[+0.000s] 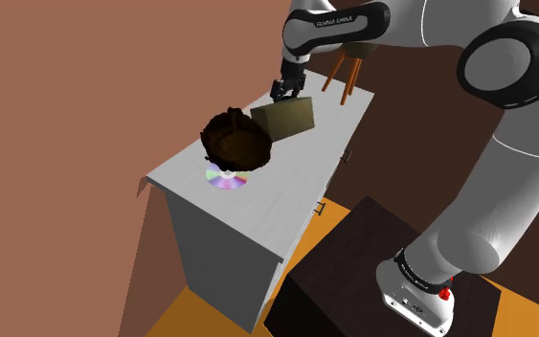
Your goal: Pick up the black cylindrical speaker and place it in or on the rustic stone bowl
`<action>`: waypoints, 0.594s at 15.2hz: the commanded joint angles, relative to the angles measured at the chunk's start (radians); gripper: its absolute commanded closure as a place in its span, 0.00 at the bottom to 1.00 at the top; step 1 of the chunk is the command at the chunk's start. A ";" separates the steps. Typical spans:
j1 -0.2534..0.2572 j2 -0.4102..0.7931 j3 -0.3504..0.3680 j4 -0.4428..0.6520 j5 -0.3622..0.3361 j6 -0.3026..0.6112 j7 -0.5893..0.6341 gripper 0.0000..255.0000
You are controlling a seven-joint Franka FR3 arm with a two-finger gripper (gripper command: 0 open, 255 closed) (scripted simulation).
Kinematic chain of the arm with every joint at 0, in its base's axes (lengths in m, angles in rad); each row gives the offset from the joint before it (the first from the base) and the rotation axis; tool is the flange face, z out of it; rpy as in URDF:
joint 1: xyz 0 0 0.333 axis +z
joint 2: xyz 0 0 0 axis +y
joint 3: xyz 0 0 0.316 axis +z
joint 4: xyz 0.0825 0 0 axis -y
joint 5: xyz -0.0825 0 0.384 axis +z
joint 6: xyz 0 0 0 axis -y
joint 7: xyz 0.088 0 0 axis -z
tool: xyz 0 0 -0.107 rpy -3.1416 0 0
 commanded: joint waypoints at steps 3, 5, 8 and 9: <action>-0.001 -0.011 -0.001 0.040 -0.001 -0.051 -0.001 1.00; -0.001 -0.015 -0.001 0.061 -0.001 -0.076 -0.001 1.00; -0.001 -0.019 -0.001 0.096 -0.002 -0.115 0.000 1.00; -0.001 -0.020 -0.001 0.108 -0.002 -0.128 0.000 1.00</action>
